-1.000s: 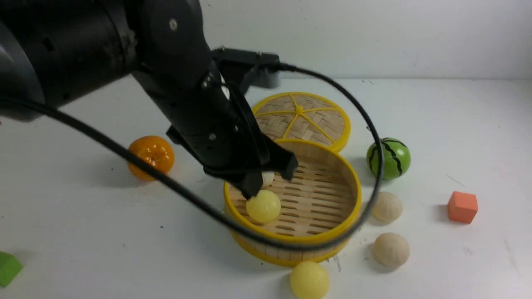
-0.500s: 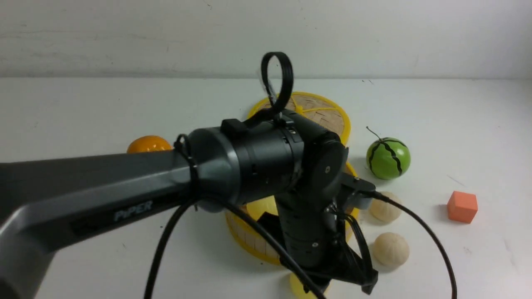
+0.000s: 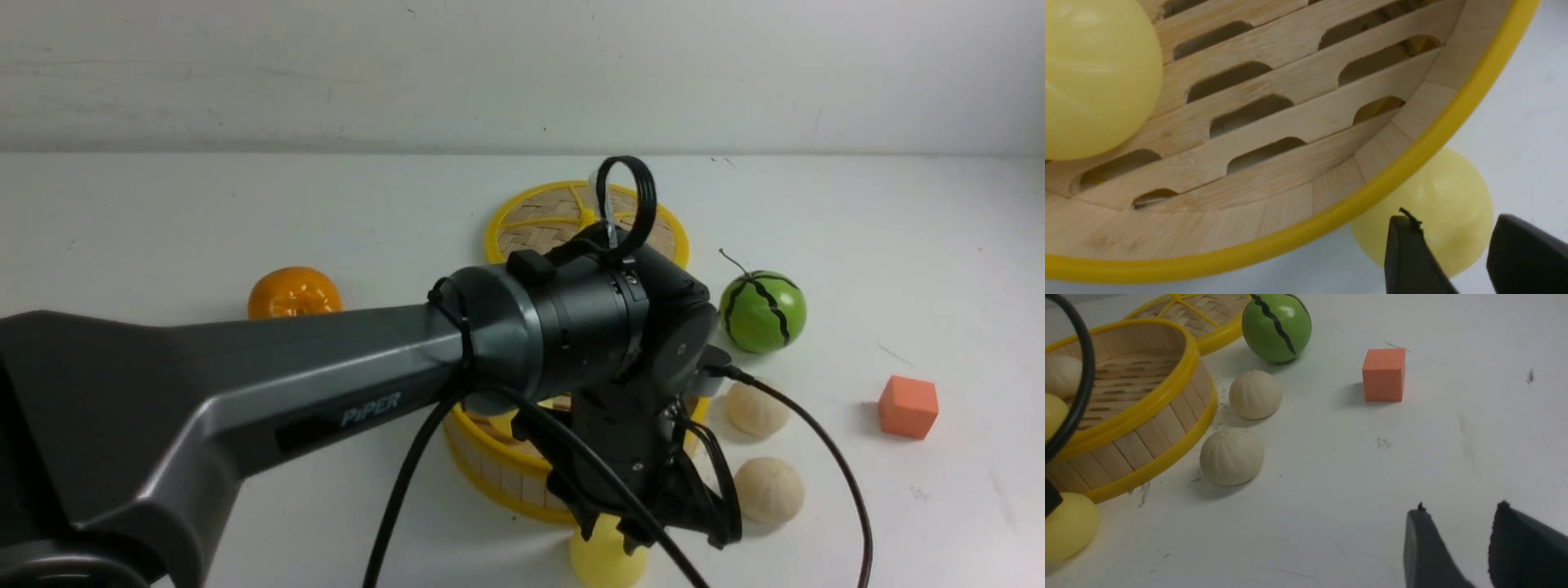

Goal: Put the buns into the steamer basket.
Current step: Use the left arm to grab a steamed stuffed bun, then use the left arm to put the steamed stuffed bun into the steamer, then use the right arm to grab a steamed stuffed bun

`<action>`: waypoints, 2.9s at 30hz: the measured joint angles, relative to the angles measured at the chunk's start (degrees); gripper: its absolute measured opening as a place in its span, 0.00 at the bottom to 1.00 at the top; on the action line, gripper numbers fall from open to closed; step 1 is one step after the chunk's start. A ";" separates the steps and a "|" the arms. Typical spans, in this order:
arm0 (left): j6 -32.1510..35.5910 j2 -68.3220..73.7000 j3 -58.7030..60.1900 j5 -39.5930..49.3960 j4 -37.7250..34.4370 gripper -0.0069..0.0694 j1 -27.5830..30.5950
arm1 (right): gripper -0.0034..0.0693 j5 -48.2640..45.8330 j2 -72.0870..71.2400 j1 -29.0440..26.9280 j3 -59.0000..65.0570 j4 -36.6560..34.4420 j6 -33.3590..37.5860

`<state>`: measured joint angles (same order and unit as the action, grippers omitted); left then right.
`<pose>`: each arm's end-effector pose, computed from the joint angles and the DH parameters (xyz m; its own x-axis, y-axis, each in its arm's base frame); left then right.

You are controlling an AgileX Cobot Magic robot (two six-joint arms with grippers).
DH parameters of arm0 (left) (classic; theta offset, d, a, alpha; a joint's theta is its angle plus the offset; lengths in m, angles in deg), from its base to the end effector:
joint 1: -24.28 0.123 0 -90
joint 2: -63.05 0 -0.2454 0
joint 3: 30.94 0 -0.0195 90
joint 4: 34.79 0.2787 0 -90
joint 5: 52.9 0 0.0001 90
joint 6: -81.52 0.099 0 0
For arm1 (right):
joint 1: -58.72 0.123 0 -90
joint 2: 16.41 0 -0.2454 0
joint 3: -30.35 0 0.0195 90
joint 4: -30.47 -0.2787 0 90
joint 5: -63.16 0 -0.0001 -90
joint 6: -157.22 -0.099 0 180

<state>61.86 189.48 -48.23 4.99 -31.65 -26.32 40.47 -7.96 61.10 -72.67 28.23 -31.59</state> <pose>0.2813 -0.3352 0.1511 -0.8246 0.5178 -0.2281 0.5369 0.8433 -0.0265 0.1274 0.0068 0.1698 -0.3154 0.1757 -0.9325 0.0037 0.9829 0.1840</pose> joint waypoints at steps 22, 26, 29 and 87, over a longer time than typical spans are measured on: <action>-1.11 2.71 -0.29 -1.23 0.81 0.24 0.00 | 0.38 0.00 0.00 0.00 0.00 0.00 0.00; -1.11 2.71 -0.29 -0.30 0.59 0.08 0.00 | 0.38 0.00 0.00 0.00 0.00 0.00 0.00; -1.11 2.32 -0.29 0.92 0.30 0.07 0.00 | 0.38 0.00 0.00 0.00 0.00 0.00 0.00; 11.31 -58.71 38.99 -22.49 -7.35 0.07 9.71 | 0.38 0.00 0.00 0.00 0.00 0.00 0.00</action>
<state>73.16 130.77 -9.24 -17.50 -39.01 -16.61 40.47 -7.96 61.10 -72.67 28.23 -31.59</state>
